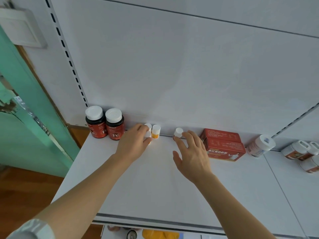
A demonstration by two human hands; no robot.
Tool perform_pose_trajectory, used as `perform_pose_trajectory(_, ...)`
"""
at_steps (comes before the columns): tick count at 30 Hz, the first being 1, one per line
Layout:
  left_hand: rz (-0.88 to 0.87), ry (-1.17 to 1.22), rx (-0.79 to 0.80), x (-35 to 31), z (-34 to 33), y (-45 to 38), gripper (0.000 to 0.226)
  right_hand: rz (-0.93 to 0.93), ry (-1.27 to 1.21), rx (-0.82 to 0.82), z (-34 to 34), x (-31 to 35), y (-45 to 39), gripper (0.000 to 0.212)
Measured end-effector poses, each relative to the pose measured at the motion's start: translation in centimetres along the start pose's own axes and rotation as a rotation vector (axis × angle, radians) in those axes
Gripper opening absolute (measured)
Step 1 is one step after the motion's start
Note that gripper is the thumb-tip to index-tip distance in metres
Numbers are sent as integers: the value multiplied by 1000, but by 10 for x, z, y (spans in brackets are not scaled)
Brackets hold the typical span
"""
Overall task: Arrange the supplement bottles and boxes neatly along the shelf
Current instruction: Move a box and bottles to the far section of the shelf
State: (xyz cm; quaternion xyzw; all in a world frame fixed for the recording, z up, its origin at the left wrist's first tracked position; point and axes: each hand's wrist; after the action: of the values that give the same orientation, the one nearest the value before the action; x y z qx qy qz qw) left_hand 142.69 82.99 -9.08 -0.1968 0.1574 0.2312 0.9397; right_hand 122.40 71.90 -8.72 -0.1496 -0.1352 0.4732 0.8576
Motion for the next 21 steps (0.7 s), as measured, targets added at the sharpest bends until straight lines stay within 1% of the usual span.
perform_pose_trajectory(6,-44,-54,-75,-3,10,3,27,-16,18,-22,9,1,2,45)
perform_pose_trajectory(11,-159,-92,-157,-31,14,6,35,-78,28,8,19,1,15,52)
perform_pose_trajectory(15,-224,-87,-111,-65,6,12,48,-167,70,57,34,-11,33,56)
perform_pose_trajectory(21,-286,-104,-40,-136,-3,21,57,-287,112,15,72,-49,77,64)
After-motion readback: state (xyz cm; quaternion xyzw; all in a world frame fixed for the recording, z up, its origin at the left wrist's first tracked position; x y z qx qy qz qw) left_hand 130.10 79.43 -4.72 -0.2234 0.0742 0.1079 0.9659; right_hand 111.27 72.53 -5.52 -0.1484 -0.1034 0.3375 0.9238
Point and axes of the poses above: each hand's wrist, its own y-axis away from the middle knuckle, its own z-axis out of the back of the hand, x = y × z, and after that the axes turned 3 degrees about -y, right-handed
